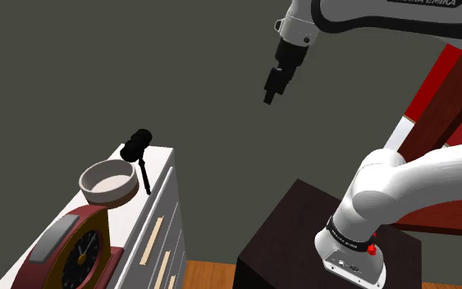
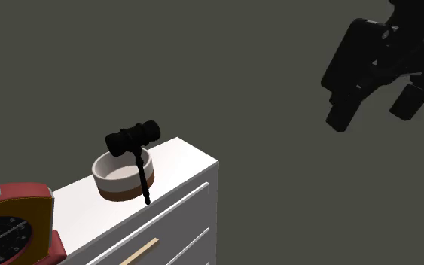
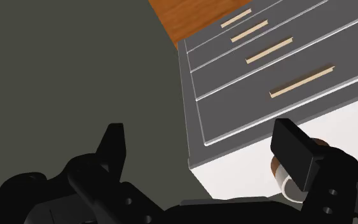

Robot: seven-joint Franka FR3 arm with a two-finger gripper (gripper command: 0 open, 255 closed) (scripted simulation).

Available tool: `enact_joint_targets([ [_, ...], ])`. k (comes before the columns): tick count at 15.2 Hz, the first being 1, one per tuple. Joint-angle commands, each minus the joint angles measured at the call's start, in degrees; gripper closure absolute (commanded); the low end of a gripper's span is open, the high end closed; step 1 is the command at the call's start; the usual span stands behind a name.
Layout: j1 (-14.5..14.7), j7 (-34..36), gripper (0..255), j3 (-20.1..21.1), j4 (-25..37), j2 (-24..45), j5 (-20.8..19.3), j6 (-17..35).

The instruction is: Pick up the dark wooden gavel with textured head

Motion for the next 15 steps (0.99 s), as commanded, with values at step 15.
enact_joint_targets([
  [15, -3.04, 32.51, 0, 20.77, 11.86, 21.86, 1.57, 8.82],
])
